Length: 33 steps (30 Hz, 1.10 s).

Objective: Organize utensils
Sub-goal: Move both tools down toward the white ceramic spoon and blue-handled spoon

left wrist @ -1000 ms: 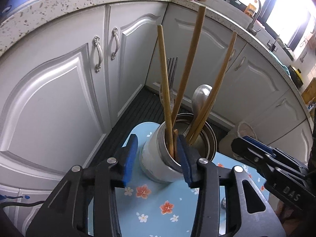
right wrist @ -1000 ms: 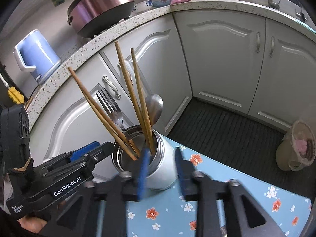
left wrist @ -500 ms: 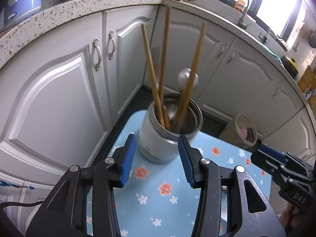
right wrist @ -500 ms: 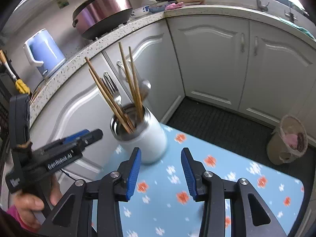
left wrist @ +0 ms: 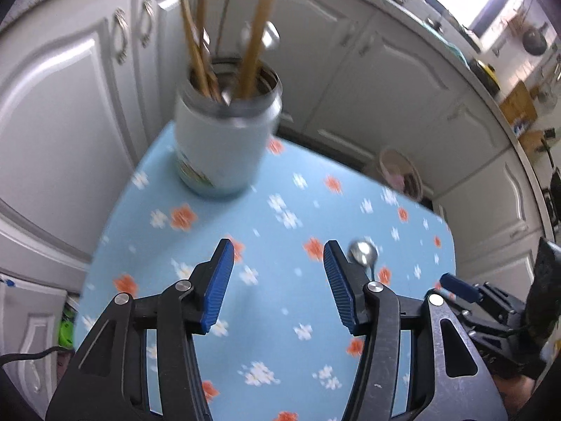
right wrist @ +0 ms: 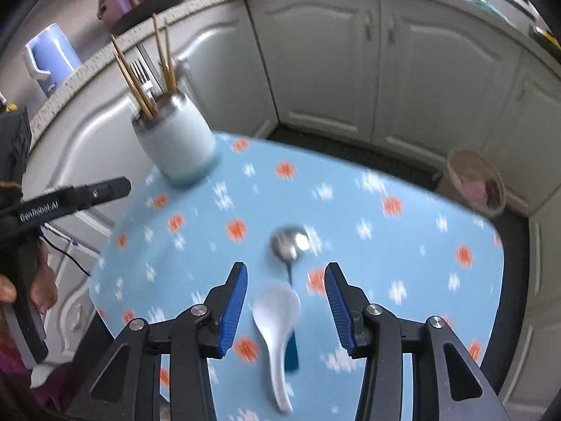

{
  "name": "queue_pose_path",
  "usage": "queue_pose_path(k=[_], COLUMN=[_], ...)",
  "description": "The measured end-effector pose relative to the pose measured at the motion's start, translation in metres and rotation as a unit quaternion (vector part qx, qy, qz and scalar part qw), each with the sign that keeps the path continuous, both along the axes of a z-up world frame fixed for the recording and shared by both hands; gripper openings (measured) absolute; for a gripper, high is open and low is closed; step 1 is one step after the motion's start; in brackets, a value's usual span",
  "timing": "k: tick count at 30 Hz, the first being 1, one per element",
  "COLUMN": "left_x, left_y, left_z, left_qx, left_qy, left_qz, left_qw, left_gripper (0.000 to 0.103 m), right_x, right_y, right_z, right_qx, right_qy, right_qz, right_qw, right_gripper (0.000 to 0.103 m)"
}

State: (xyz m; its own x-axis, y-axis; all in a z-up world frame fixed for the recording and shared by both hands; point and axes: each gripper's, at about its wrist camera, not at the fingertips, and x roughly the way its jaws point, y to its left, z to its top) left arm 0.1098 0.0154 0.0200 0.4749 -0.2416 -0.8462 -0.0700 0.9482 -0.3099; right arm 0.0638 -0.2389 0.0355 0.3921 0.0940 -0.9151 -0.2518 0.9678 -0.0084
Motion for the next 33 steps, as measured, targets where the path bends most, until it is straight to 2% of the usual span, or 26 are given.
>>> queue_pose_path(k=[7,12,15,22,33], left_x=[-0.005,-0.008,-0.008,-0.007,-0.009], left_y=[-0.023,-0.025,-0.020,-0.006,0.015], left_z=[-0.030,-0.044,-0.047,-0.053,-0.056], left_qx=[-0.022,-0.019,-0.019,-0.021,-0.032], left_qy=[0.045,0.062,0.068,0.076,0.081], left_qz=[-0.023,-0.025,-0.019,-0.005,0.011], left_qw=[0.9985,0.9976,0.9974,0.9969,0.9962], left_gripper=[0.053,0.053,0.053,0.053,0.053], right_x=[-0.029,-0.033,-0.032,-0.030,-0.032], right_y=[-0.012,-0.013,-0.010,0.006,0.033], right_z=[-0.036,-0.047,-0.054,-0.060,-0.083], right_qx=[0.004,-0.002,-0.018,-0.008,0.012], right_qy=[0.032,0.030,0.035,0.037,0.078], right_qz=[-0.001,0.002,0.010,0.023,0.031], right_qw=[0.999,1.000,0.999,0.999,0.996], right_gripper=[0.044,0.043,0.036,0.036,0.036])
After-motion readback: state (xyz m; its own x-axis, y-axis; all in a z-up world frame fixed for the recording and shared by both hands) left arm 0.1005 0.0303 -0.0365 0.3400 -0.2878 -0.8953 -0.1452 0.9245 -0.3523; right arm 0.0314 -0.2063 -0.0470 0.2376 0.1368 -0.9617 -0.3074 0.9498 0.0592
